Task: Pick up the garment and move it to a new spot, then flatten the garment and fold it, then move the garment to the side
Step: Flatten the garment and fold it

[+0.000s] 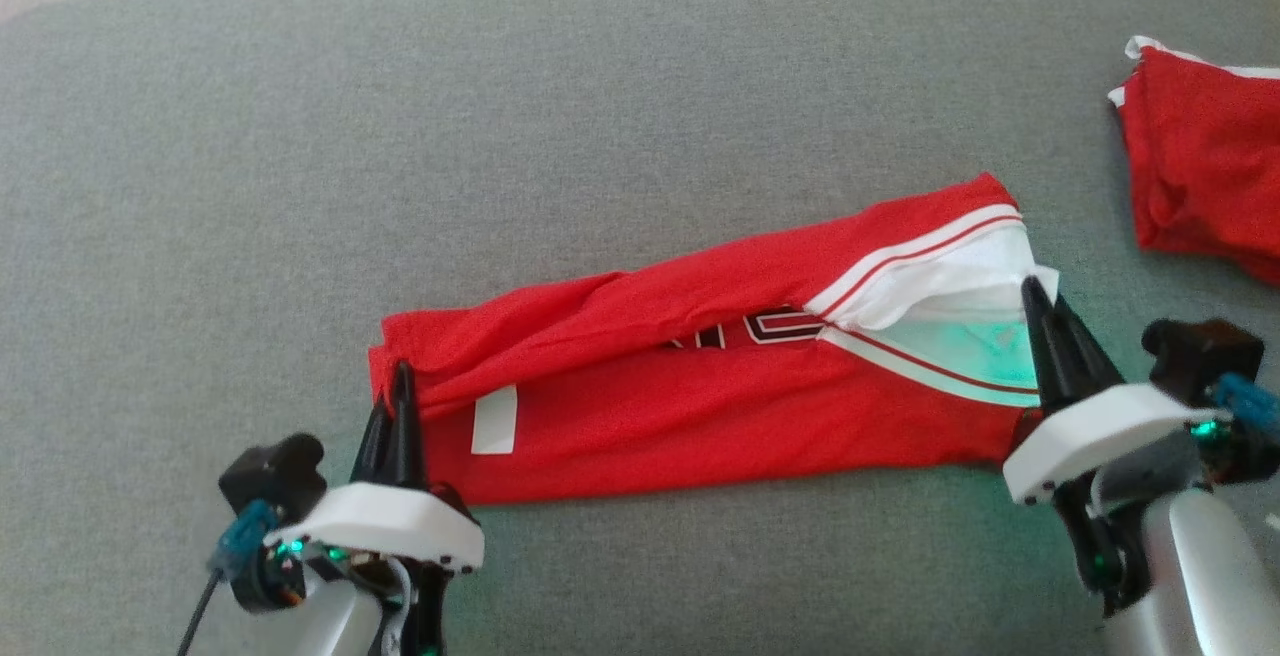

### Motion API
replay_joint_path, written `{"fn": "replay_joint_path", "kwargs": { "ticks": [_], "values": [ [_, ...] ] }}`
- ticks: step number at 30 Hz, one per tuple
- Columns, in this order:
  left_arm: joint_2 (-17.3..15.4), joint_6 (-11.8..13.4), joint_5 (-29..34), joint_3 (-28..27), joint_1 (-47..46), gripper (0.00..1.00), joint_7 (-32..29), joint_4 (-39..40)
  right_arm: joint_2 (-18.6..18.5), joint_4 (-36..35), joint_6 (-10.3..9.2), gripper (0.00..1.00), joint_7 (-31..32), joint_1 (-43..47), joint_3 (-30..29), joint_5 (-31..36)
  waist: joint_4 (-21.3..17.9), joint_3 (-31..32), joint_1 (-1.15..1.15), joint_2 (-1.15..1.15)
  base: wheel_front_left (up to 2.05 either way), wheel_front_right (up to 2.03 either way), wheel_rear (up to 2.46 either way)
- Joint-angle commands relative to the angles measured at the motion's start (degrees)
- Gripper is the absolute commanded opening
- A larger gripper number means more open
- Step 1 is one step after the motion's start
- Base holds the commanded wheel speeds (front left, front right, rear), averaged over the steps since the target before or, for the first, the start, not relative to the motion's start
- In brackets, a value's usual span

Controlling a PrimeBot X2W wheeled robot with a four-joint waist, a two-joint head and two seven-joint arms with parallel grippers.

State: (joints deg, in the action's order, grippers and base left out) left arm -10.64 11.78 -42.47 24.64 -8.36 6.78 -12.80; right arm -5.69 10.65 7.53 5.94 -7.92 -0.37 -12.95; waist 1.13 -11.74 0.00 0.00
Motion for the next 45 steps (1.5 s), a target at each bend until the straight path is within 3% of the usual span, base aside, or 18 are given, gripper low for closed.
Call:
{"fn": "replay_joint_path", "kwargs": {
  "ticks": [1,2,4,5,6,16,24,33,44,45],
  "values": [
    [-0.3,0.1,-0.5,-2.0,-0.4,0.00,0.8,1.3,0.1,-1.8,-0.04,0.10,-0.7,0.0,0.9,0.3,0.0,0.2,0.00,0.00,0.00,0.00,0.00],
    [-0.2,0.2,-0.6,-2.1,-0.2,0.00,1.1,0.9,0.3,-1.6,-0.04,0.18,-0.9,0.5,0.7,0.3,-0.1,0.3,0.00,0.00,0.00,0.00,0.00],
    [0.0,0.3,-0.6,-2.2,0.2,0.68,1.9,0.4,0.7,-1.4,-0.04,0.43,-1.6,1.4,0.3,0.6,-0.1,0.7,0.00,0.00,0.00,0.00,0.00],
    [0.1,0.3,-0.6,-2.2,0.4,1.00,2.2,0.2,0.7,-1.4,-0.04,0.91,-1.9,1.9,0.0,1.0,-0.1,0.9,0.00,0.00,0.00,0.00,0.00],
    [0.1,0.4,-0.6,-2.2,0.6,1.00,2.4,0.1,0.8,-1.3,-0.04,1.00,-2.1,2.4,-0.3,1.5,-0.1,1.2,0.00,0.00,0.00,0.00,0.00],
    [-2.3,3.6,2.6,-3.6,3.8,1.00,5.6,4.6,0.9,-4.8,-0.04,1.00,-1.4,8.2,-4.4,2.1,0.7,2.8,0.00,0.00,0.00,0.00,0.00],
    [-4.1,5.8,4.4,-4.2,4.8,1.00,6.0,8.6,1.0,-5.7,-0.04,1.00,1.7,4.7,-6.8,3.0,2.2,2.8,0.00,0.00,0.00,0.00,0.00],
    [-4.2,7.0,4.8,-4.1,4.9,1.00,5.7,11.6,-2.2,2.3,-0.04,1.00,11.2,-1.4,-6.4,4.2,5.4,0.8,0.00,0.00,0.00,0.00,0.00],
    [-3.6,7.1,4.6,-3.8,4.9,1.00,5.9,11.5,-3.7,8.1,-0.04,1.00,16.4,-1.9,-3.6,2.0,7.5,0.6,0.00,0.00,0.00,0.00,0.00],
    [-3.6,7.1,4.5,-3.8,5.0,1.00,6.0,11.5,-3.7,8.2,-0.04,0.90,16.8,-1.9,-2.9,1.6,7.5,0.7,0.00,0.00,0.00,0.00,0.00]
  ]
}}
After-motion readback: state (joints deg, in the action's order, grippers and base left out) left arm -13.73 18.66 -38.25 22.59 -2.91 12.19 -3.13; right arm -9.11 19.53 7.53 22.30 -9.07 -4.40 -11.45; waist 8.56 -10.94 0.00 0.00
